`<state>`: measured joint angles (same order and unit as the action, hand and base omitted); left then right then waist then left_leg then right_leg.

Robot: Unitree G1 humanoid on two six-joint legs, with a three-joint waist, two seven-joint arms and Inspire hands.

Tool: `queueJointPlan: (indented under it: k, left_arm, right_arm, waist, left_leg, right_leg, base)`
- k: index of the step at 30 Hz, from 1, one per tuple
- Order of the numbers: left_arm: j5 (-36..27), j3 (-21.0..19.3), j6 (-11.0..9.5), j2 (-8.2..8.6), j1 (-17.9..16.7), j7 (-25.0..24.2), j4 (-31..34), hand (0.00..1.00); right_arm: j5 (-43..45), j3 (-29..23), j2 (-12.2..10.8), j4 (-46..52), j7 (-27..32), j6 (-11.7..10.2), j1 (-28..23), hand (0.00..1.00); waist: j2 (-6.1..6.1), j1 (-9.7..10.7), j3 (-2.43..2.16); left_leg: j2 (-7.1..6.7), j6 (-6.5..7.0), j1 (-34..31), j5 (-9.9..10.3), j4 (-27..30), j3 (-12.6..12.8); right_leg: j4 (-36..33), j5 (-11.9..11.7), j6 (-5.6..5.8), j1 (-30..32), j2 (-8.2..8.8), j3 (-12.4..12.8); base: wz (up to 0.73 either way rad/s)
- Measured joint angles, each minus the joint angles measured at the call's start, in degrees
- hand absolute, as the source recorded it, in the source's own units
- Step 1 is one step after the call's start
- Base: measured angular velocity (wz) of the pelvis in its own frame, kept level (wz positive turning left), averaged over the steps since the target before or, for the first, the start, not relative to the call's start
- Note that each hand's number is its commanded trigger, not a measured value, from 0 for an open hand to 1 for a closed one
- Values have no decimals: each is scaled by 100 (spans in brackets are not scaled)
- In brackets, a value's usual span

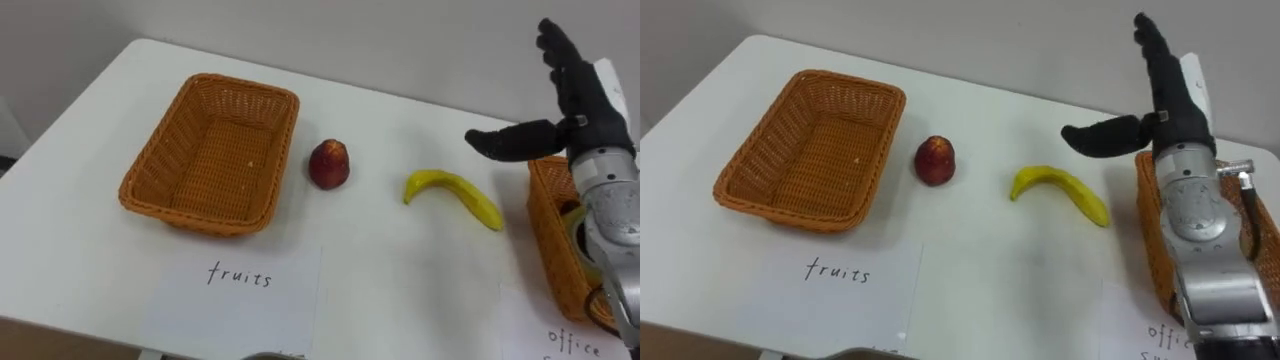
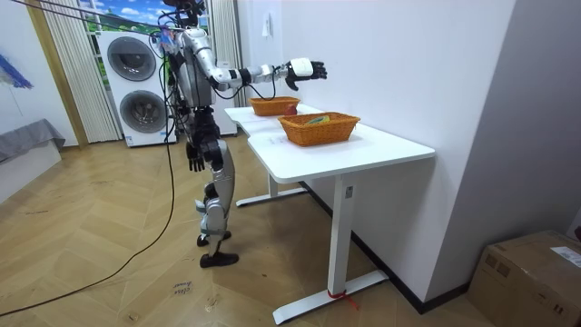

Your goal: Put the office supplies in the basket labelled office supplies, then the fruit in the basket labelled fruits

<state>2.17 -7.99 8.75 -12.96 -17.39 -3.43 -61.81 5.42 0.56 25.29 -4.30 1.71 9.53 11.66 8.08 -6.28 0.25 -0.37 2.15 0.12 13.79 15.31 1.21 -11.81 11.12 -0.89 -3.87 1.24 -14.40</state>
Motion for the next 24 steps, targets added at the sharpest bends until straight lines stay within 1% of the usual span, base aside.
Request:
queueJointPlan:
  k: [3,4,6,8,9,11,12,15,19,24]
  left_arm:
    - [-27,21,-7,-60,73,-71,0,0]
    - [-26,64,-8,-104,73,-95,-1,0]
    - [-24,151,-15,-195,83,-128,6,0]
    - [-22,152,-38,-269,87,-186,12,0]
    - [-22,152,-43,-309,87,-210,34,0]
    - [-21,167,-45,-378,89,-241,52,0]
    - [-14,185,-45,-397,90,-256,52,0]
    - [1,209,-45,-423,145,-332,76,0]
    - [1,209,-53,-427,143,-339,224,0]
    - [5,207,-41,-408,163,-325,239,0]
  right_arm:
    - [384,160,54,-301,-287,2,80,0]
    - [441,289,125,-499,-379,2,182,0]
    - [563,351,206,-673,-488,-1,192,0]
    - [772,516,355,-834,-572,-5,201,0]
    - [881,546,379,-872,-634,-4,201,0]
    - [1044,610,386,-890,-688,-4,208,0]
    - [1141,692,388,-946,-695,-4,244,0]
    - [1393,738,388,-1085,-776,-3,300,0]
    - [1745,742,388,-1118,-997,4,300,0]
    - [2003,744,387,-1181,-1215,52,300,0]
  waist:
    - [13,-64,-7]
    - [46,-77,-25]
    - [77,-138,-31]
    - [130,-189,-11]
    - [168,-196,10]
    - [220,-206,33]
    - [234,-205,35]
    - [228,-208,38]
    - [190,-238,42]
    - [135,-248,29]
  left_leg:
    - [0,0,-7,0,9,-15]
    - [0,0,-5,0,11,-14]
    - [0,0,-7,0,15,-15]
    - [1,0,-17,0,17,-18]
    - [0,0,-42,0,22,-20]
    - [5,-3,-61,2,37,-21]
    - [7,-3,-65,4,44,-17]
    - [5,2,-75,8,53,-14]
    - [3,5,-78,10,52,-9]
    - [3,6,-78,8,45,-4]
  right_leg:
    - [-10,0,-1,-4,-3,11]
    - [-17,0,-1,-5,-4,10]
    - [-20,0,-1,-5,-4,3]
    - [-19,0,-1,-1,-3,-5]
    - [-16,0,-1,10,-4,-13]
    - [8,-5,-7,11,-15,-7]
    - [8,-8,-8,11,-17,-8]
    - [15,-16,-2,11,-13,-28]
    - [16,-18,0,17,-11,-53]
    - [18,-18,0,17,-9,-56]
  base:
    - [3]
    - [0]
    - [0]
    - [2]
    - [5]
    - [2]
    - [0]
    - [0]
    - [0]
    - [0]
